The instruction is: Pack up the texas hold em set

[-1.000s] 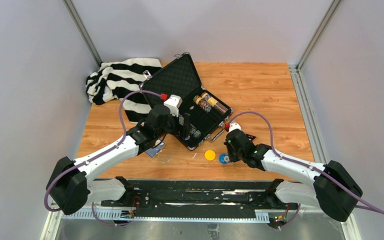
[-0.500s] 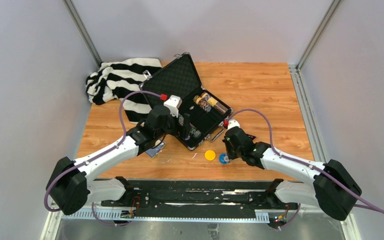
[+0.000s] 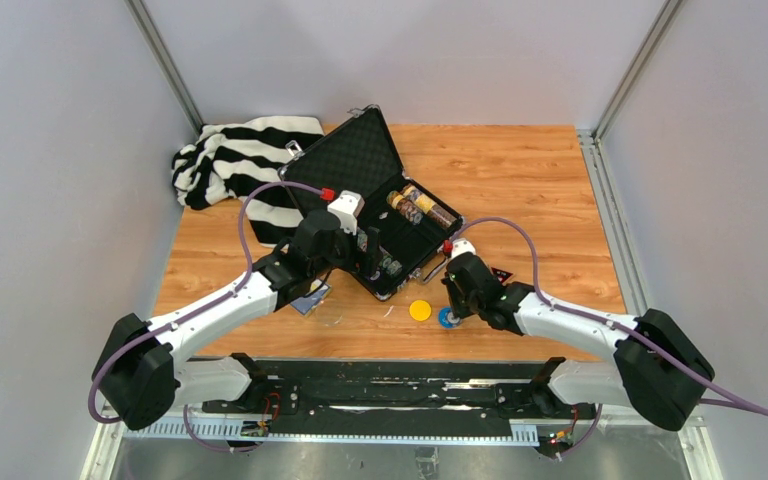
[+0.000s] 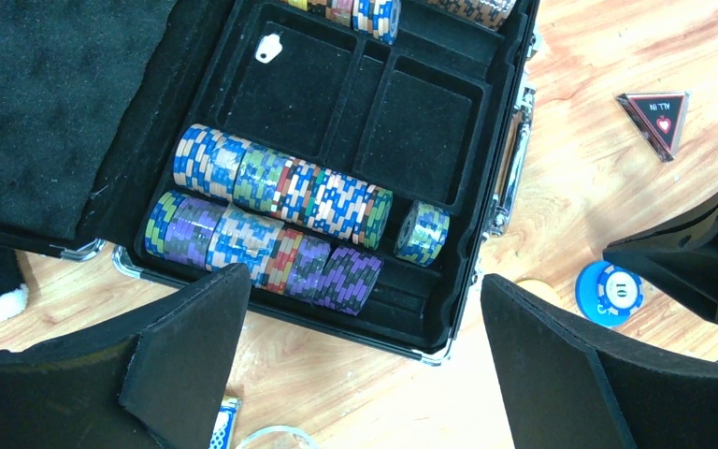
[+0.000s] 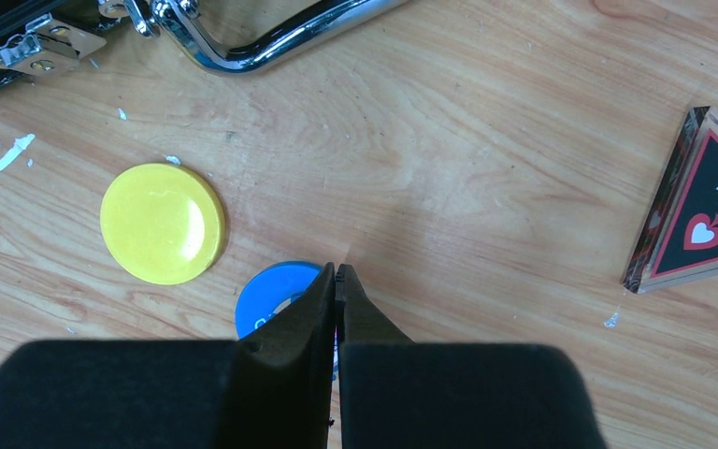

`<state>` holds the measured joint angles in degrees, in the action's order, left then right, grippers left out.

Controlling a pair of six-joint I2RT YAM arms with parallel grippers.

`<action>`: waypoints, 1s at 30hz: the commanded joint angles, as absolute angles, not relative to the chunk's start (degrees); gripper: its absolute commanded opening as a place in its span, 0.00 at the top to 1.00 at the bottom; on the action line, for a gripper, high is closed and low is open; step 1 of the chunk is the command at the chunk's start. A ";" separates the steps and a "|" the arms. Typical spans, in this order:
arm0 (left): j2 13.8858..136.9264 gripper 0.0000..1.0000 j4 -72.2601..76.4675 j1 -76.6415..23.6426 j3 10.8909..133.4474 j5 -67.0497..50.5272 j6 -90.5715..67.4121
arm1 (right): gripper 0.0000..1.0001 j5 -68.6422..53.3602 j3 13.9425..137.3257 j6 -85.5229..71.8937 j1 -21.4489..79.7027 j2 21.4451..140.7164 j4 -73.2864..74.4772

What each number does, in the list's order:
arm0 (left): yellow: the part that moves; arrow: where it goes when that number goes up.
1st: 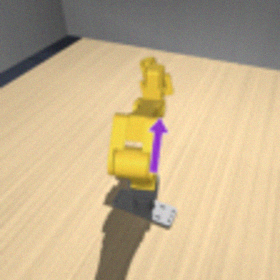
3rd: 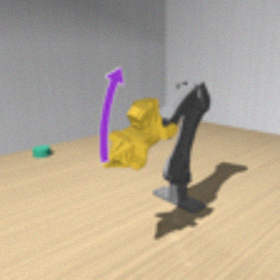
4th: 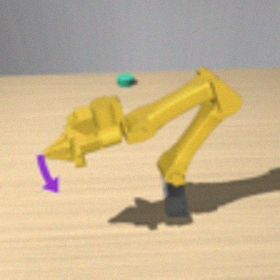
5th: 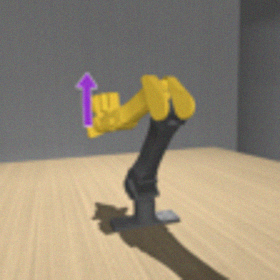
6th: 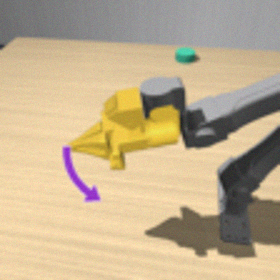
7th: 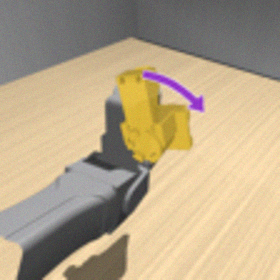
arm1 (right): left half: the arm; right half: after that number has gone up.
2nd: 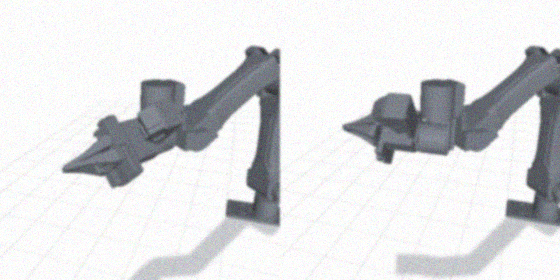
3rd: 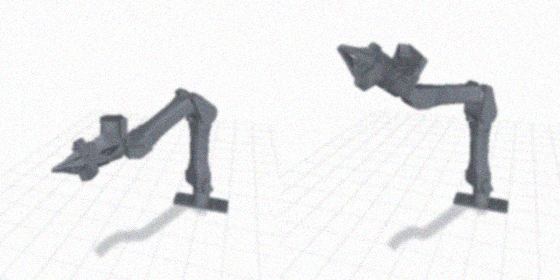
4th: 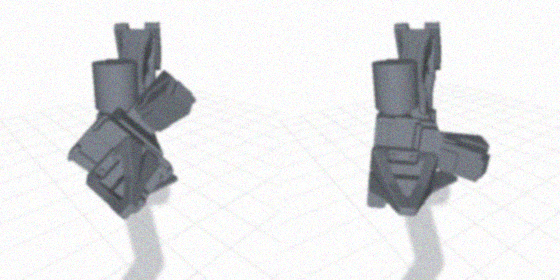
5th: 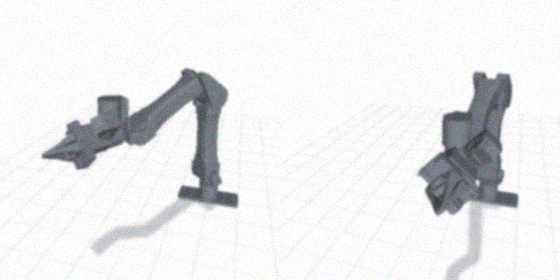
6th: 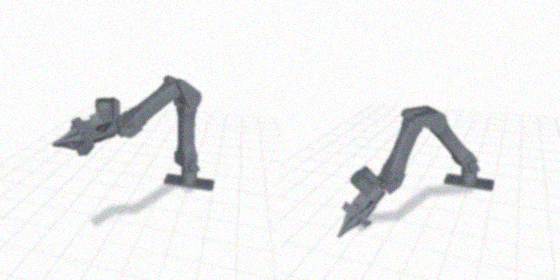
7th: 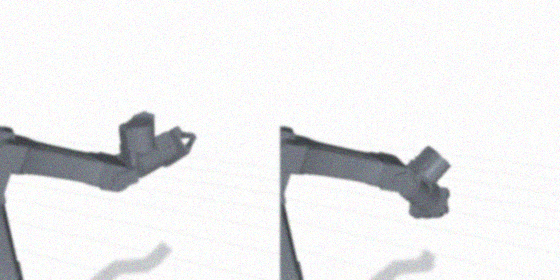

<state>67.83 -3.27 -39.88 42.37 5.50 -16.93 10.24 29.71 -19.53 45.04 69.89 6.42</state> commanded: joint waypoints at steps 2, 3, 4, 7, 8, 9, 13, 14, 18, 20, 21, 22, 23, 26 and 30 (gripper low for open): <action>67.22 0.02 -2.67 -39.65 42.11 4.64 -16.36 | 0.99 9.84 30.61 -19.16 46.33 68.68 6.45; 67.36 0.02 -2.56 -39.72 42.07 4.37 -16.49 | 0.99 9.82 30.44 -19.12 46.38 68.73 6.46; 67.53 0.02 -2.40 -39.73 42.06 3.99 -16.57 | 0.99 9.84 30.36 -19.09 46.33 68.88 6.49; 67.85 0.02 -2.38 -39.68 42.17 3.44 -16.64 | 0.99 9.63 30.16 -19.29 46.32 69.38 6.42; 67.89 0.02 -2.42 -39.69 42.24 3.41 -16.59 | 0.99 9.54 29.97 -19.35 46.33 69.51 6.23; 67.87 0.02 -2.50 -39.72 42.30 3.49 -16.59 | 0.99 9.50 29.89 -19.34 46.32 69.63 6.09; 67.61 0.02 -2.76 -39.68 42.41 3.52 -16.50 | 0.99 8.87 29.69 -19.54 46.32 69.97 5.93; 67.55 0.02 -2.77 -39.65 42.38 3.47 -16.52 | 0.99 8.69 29.58 -19.52 46.32 69.91 5.85; 67.24 0.02 -2.78 -39.72 42.06 3.47 -16.63 | 0.99 8.31 28.86 -19.58 46.35 69.83 5.65; 67.15 0.02 -2.66 -39.73 42.07 3.32 -16.64 | 0.99 8.35 28.58 -19.68 46.41 69.72 5.79; 67.10 0.02 -2.68 -39.72 42.03 3.34 -16.69 | 0.99 8.29 28.49 -19.76 46.41 69.60 5.92; 67.07 0.02 -2.66 -39.68 42.04 3.31 -16.74 | 0.99 8.25 28.29 -19.82 46.44 69.42 5.98; 67.05 0.02 -2.60 -39.72 41.97 3.34 -16.78 | 0.99 8.25 28.11 -19.90 46.52 69.26 5.91; 66.63 0.02 -1.92 -39.70 41.62 3.21 -17.12 | 0.99 8.39 27.52 -19.96 46.50 69.09 5.89; 66.96 0.02 -1.88 -39.72 41.81 2.92 -17.18 | 0.99 8.54 26.99 -20.30 46.68 68.93 5.92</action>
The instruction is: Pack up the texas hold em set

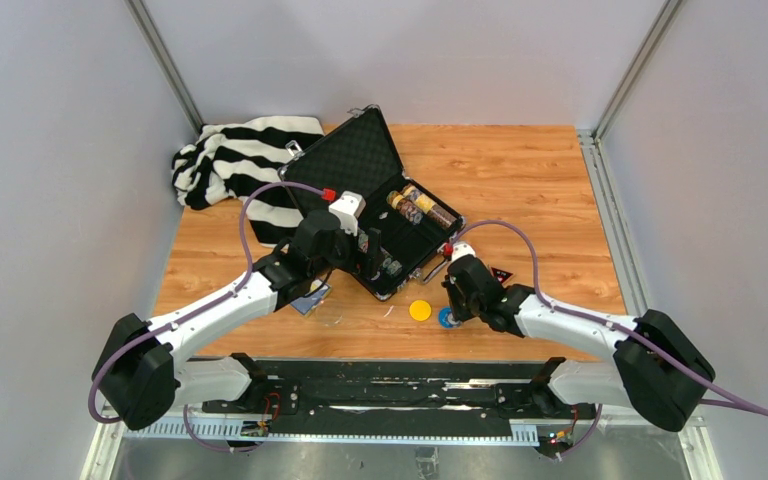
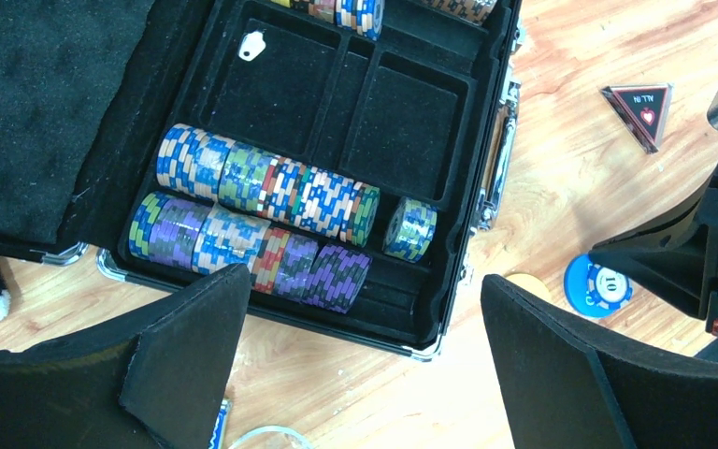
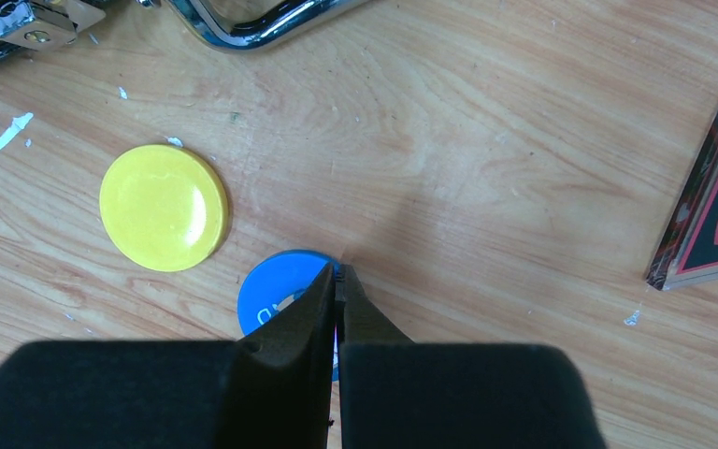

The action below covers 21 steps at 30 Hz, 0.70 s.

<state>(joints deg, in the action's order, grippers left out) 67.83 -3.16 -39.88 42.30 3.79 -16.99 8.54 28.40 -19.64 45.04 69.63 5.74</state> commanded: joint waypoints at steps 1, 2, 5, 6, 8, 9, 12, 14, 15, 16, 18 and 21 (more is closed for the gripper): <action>67.13 0.02 -2.03 -39.71 41.83 2.78 -17.19 | 0.99 8.53 26.91 -20.39 46.75 68.66 5.97; 66.99 0.02 -2.02 -39.70 41.84 2.63 -17.22 | 0.99 8.48 26.90 -20.39 46.78 68.23 6.10; 66.63 0.02 -1.71 -39.71 41.44 2.51 -17.38 | 0.99 8.57 26.72 -20.49 46.93 67.13 6.65; 66.55 0.02 -1.67 -39.72 41.47 2.47 -17.38 | 0.99 8.61 26.65 -20.55 46.92 66.81 6.82; 66.45 0.02 -1.76 -39.70 41.40 2.58 -17.36 | 0.99 8.54 26.46 -20.66 46.94 66.40 6.98; 66.45 0.02 -1.79 -39.66 41.45 2.59 -17.36 | 0.99 8.53 26.39 -20.65 47.01 66.33 7.01; 66.43 0.02 -1.82 -39.68 41.34 2.56 -17.36 | 0.99 8.57 25.96 -20.98 47.06 66.26 6.87; 66.40 0.02 -1.78 -39.70 41.26 2.44 -17.34 | 0.99 8.48 25.60 -21.21 47.06 66.35 6.79; 66.46 0.02 -1.79 -39.72 41.25 2.53 -17.38 | 0.99 8.50 25.49 -21.31 47.10 66.31 6.71; 66.45 0.02 -1.77 -39.72 41.22 2.55 -17.33 | 0.99 8.51 25.41 -21.41 47.10 66.27 6.68; 66.39 0.02 -1.82 -39.65 41.17 2.53 -17.45 | 0.99 8.44 25.19 -21.44 47.18 66.19 6.81; 66.21 0.02 -1.76 -39.66 41.06 2.43 -17.50 | 0.99 8.53 25.14 -21.58 47.12 65.68 7.08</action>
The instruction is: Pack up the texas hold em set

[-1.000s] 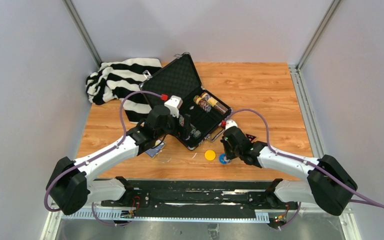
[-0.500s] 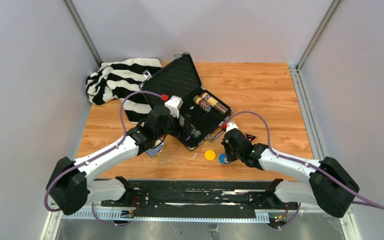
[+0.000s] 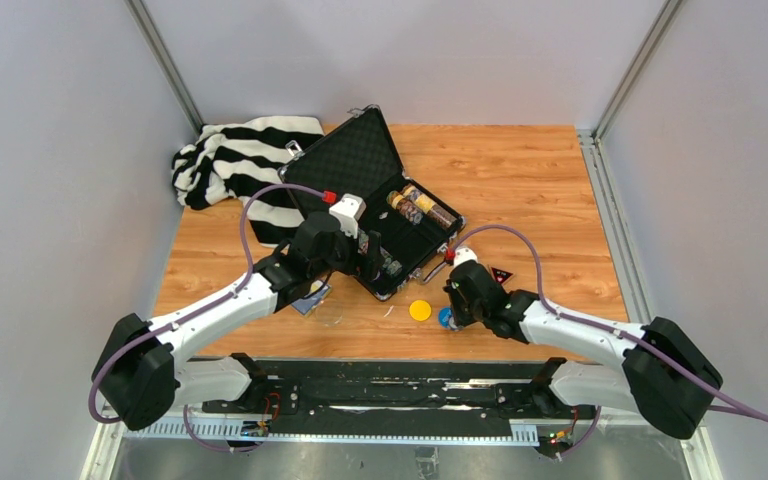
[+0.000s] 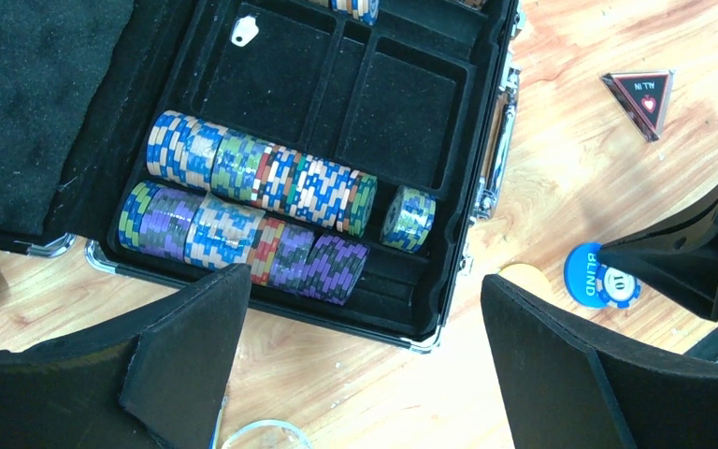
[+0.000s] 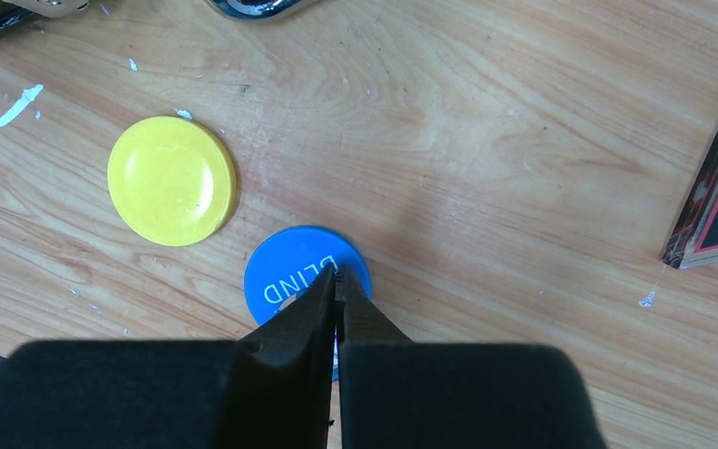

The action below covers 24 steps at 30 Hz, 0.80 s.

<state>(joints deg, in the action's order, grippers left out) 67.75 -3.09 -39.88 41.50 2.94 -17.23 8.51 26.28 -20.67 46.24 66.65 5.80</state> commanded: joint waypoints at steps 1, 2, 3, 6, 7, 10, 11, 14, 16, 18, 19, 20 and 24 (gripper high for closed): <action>66.12 0.02 -1.88 -39.72 41.05 2.46 -17.50 | 0.99 8.59 25.14 -21.62 47.15 65.39 7.20; 66.02 0.02 -1.86 -39.71 41.05 2.54 -17.55 | 0.99 8.53 25.09 -21.65 47.20 65.01 7.25; 65.93 0.02 -1.80 -39.70 41.11 2.55 -17.48 | 0.99 8.70 25.13 -21.64 47.23 64.51 7.26; 65.88 0.02 -1.67 -39.71 41.14 2.61 -17.57 | 0.98 8.98 25.55 -21.26 47.27 62.90 7.19; 65.92 0.02 -1.66 -39.71 41.13 2.62 -17.51 | 0.96 9.23 25.63 -21.08 47.28 62.15 7.06; 66.05 0.02 -1.63 -39.66 41.23 2.55 -17.45 | 0.84 10.04 26.36 -20.04 47.22 60.37 6.96; 66.03 0.02 -1.60 -39.72 41.26 2.49 -17.45 | 0.78 10.12 26.61 -19.43 47.20 60.07 7.10; 66.01 0.02 -1.64 -39.72 41.29 2.50 -17.48 | 0.55 9.93 27.81 -17.71 47.21 60.52 8.80; 65.93 0.02 -1.66 -39.72 41.28 2.45 -17.42 | 0.47 9.24 28.61 -16.30 47.36 61.64 11.03; 65.98 0.02 -1.57 -39.70 41.26 2.46 -17.37 | 0.43 9.13 29.39 -14.33 48.00 62.60 13.21; 65.93 0.02 -1.50 -39.68 41.29 2.42 -17.41 | 0.41 8.95 29.82 -13.79 48.19 62.97 14.23; 66.00 0.02 -1.56 -39.69 41.30 2.41 -17.37 | 0.39 8.63 30.08 -13.34 48.50 63.32 15.02; 66.02 0.02 -1.58 -39.70 41.76 2.11 -17.16 | 0.37 6.22 29.67 -13.40 49.09 63.69 15.32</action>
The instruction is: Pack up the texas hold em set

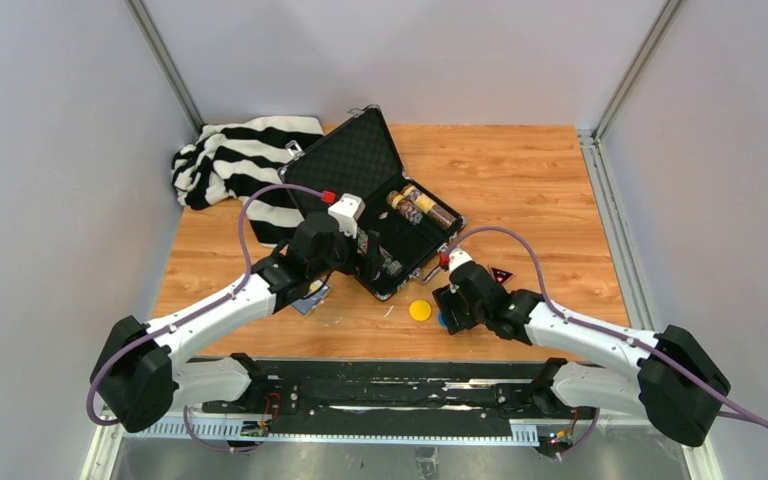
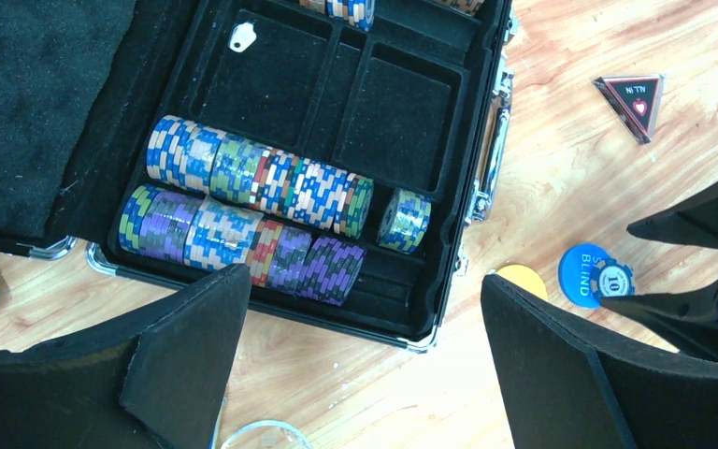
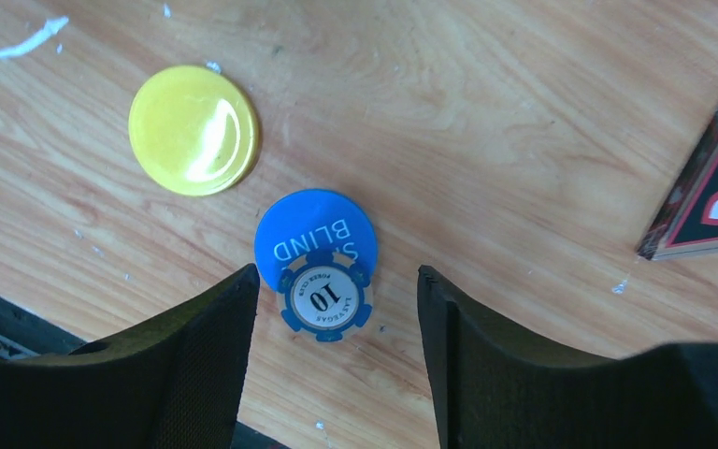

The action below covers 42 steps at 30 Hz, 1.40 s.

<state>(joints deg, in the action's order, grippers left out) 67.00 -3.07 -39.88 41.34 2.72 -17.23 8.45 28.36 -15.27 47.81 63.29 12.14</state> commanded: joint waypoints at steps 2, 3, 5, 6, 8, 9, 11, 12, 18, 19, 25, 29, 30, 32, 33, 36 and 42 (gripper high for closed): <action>66.05 0.02 -1.64 -39.72 41.75 2.19 -17.07 | 0.37 5.84 29.01 -13.82 49.36 63.64 14.81; 66.13 0.02 -1.67 -39.67 41.90 2.24 -17.13 | 0.37 5.37 28.74 -13.88 49.59 63.69 14.64; 66.26 0.02 -1.72 -39.72 41.84 2.28 -17.04 | 0.37 5.49 28.35 -13.93 50.10 63.83 14.22; 66.35 0.02 -1.80 -39.73 41.85 2.35 -17.04 | 0.38 5.79 28.16 -14.02 50.49 63.94 14.16; 66.47 0.02 -1.76 -39.73 41.86 2.37 -17.08 | 0.38 5.51 28.12 -14.28 50.69 64.27 14.18; 66.55 0.02 -1.82 -39.68 41.86 2.36 -17.13 | 0.38 5.50 28.12 -14.32 50.92 64.56 14.15; 66.54 0.02 -1.79 -39.71 41.91 2.45 -17.14 | 0.38 6.01 28.06 -14.91 51.21 64.91 14.34; 66.54 0.02 -1.85 -39.71 41.89 2.45 -17.13 | 0.39 6.23 28.00 -15.24 51.30 65.01 14.38; 66.81 0.02 -1.58 -39.67 41.86 2.05 -17.20 | 0.39 8.40 27.46 -16.82 51.50 64.32 15.12; 66.87 0.02 -1.60 -39.68 41.86 1.98 -17.20 | 0.39 8.31 27.43 -16.79 51.50 64.26 15.14; 66.94 0.02 -1.39 -39.70 41.68 1.65 -17.39 | 0.39 8.21 26.91 -17.74 51.55 65.32 14.97; 66.63 0.02 -1.33 -39.70 41.57 1.64 -17.39 | 0.35 8.44 26.50 -18.26 51.50 66.13 14.54; 66.56 0.02 -1.36 -39.71 41.59 1.66 -17.40 | 0.35 8.44 26.45 -18.39 51.45 66.24 14.56; 66.53 0.02 -1.40 -39.66 41.55 1.71 -17.31 | 0.35 8.36 26.41 -18.34 51.45 66.43 14.48; 66.58 0.02 -1.41 -39.65 41.44 1.70 -17.31 | 0.35 8.24 26.37 -18.41 51.42 66.52 14.39; 66.45 0.02 -1.43 -39.71 41.34 1.77 -17.31 | 0.37 7.69 26.17 -18.36 51.46 66.54 14.24; 66.40 0.02 -1.46 -39.69 41.32 1.93 -17.38 | 0.50 7.56 26.05 -18.48 51.48 66.92 14.01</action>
<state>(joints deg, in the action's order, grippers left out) 67.00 -3.07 -39.88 41.34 2.44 -17.23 7.53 27.09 -17.56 50.76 65.98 13.32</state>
